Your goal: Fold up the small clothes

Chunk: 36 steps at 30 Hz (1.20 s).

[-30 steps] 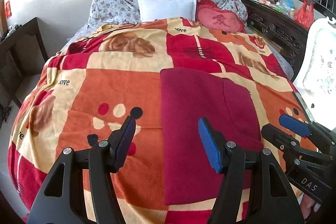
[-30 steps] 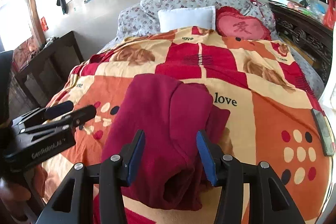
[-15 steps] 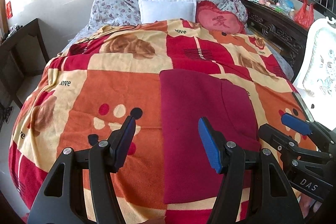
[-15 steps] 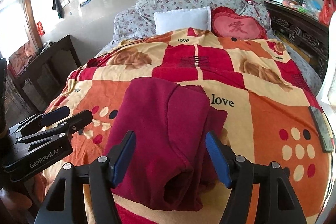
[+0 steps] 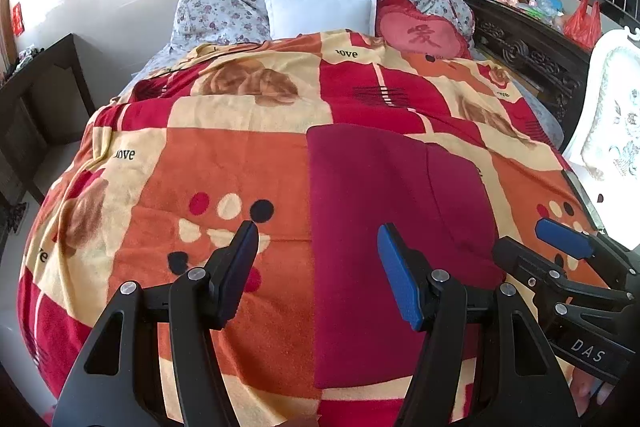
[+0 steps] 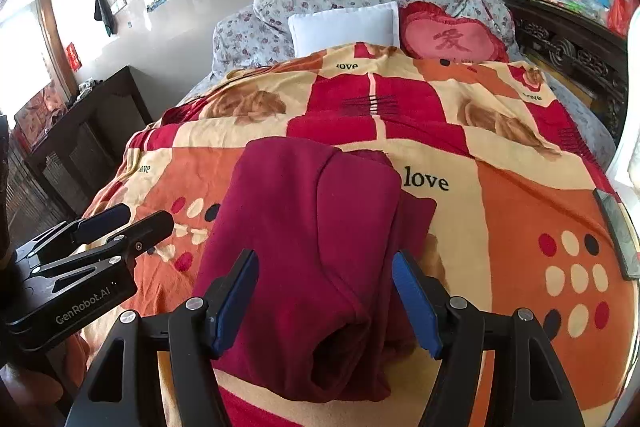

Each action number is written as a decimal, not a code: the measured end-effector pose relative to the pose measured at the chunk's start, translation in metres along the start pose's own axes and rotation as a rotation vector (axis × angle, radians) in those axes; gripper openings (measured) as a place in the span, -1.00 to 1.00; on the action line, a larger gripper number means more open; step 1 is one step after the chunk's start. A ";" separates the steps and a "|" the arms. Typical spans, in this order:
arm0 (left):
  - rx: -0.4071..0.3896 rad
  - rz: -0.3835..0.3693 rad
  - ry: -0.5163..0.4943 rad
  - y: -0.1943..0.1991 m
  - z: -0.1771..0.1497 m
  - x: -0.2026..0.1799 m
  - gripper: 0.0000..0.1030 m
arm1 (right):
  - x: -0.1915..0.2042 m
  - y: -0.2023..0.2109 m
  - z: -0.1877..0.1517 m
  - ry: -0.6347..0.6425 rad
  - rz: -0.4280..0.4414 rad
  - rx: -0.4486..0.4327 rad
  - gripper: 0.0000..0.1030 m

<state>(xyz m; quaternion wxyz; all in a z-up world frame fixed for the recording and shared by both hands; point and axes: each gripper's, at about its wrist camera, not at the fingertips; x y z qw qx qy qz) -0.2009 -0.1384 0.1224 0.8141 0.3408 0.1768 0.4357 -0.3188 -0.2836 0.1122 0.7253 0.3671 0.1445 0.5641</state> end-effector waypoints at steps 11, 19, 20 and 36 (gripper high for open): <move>0.009 0.003 -0.007 -0.004 -0.002 -0.002 0.21 | 0.002 -0.005 -0.001 -0.006 0.010 0.015 0.30; 0.011 0.004 -0.010 -0.005 -0.002 -0.003 0.21 | 0.000 -0.008 -0.002 -0.010 0.011 0.025 0.31; 0.012 0.003 -0.010 -0.005 -0.003 -0.003 0.21 | 0.000 -0.008 -0.002 -0.011 0.011 0.025 0.31; 0.016 0.005 -0.019 -0.010 -0.005 -0.005 0.21 | -0.003 -0.014 -0.006 -0.015 0.013 0.049 0.31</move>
Point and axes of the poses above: each gripper's, at about its wrist camera, not at the fingertips, and y roughly against the way its jaws point, x to its left, z to its top, and after that the axes turned 3 degrees about z, right-handed
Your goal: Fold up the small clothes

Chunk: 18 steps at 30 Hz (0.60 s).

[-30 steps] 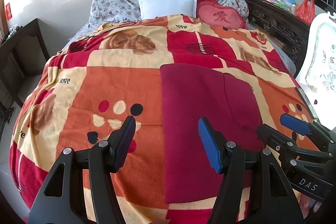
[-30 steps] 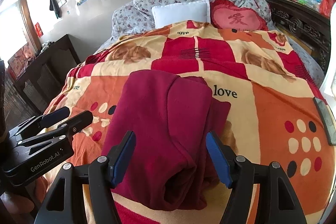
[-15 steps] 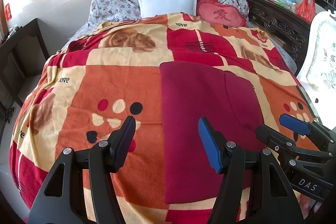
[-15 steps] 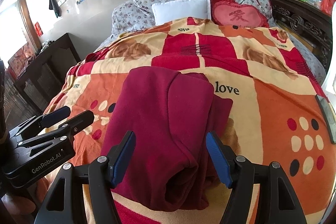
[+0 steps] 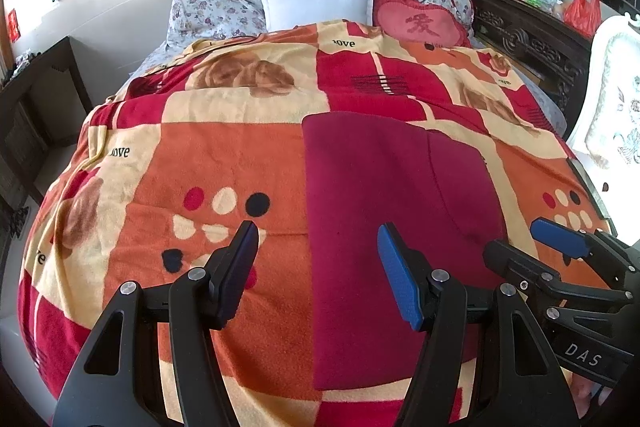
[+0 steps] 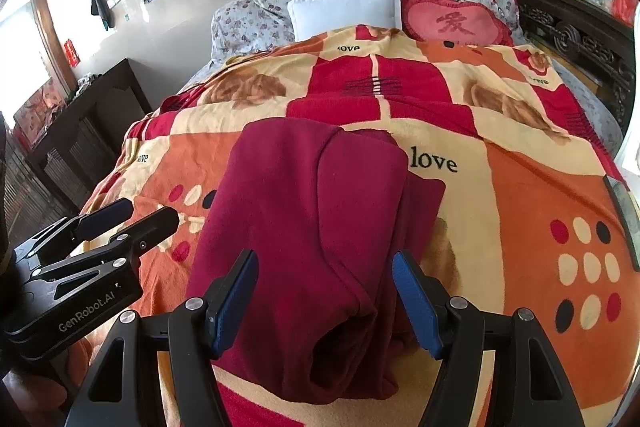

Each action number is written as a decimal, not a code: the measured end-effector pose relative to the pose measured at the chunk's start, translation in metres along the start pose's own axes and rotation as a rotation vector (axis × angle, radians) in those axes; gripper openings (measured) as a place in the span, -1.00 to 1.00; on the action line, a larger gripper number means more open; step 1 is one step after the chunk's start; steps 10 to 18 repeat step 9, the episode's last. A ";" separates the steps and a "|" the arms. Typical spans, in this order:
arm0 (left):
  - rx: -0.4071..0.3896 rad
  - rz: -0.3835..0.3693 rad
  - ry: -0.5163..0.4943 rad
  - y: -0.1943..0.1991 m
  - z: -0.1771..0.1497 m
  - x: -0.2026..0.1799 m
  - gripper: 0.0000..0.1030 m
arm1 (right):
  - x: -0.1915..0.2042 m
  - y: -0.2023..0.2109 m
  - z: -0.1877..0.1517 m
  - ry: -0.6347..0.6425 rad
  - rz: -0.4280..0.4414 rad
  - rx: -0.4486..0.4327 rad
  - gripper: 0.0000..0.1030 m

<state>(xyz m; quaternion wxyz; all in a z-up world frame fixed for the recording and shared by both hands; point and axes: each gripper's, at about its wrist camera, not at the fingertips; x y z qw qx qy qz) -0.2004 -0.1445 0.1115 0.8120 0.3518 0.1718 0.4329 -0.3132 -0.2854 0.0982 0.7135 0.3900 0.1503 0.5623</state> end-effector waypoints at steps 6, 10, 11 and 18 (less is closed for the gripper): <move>-0.020 -0.012 0.022 -0.003 0.000 0.009 0.21 | 0.000 -0.004 -0.001 -0.001 -0.001 0.011 0.31; -0.011 -0.022 0.029 -0.006 0.002 0.014 0.21 | 0.000 -0.004 -0.002 -0.001 -0.002 0.012 0.31; -0.011 -0.022 0.029 -0.006 0.002 0.014 0.21 | 0.000 -0.004 -0.002 -0.001 -0.002 0.012 0.31; -0.011 -0.022 0.029 -0.006 0.002 0.014 0.21 | 0.000 -0.004 -0.002 -0.001 -0.002 0.012 0.31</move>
Point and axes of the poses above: each gripper's, at about its wrist camera, not at the fingertips, and y roughly against the way its jaws point, x to its left, z to its top, and after that the axes turned 3 degrees about z, right-handed
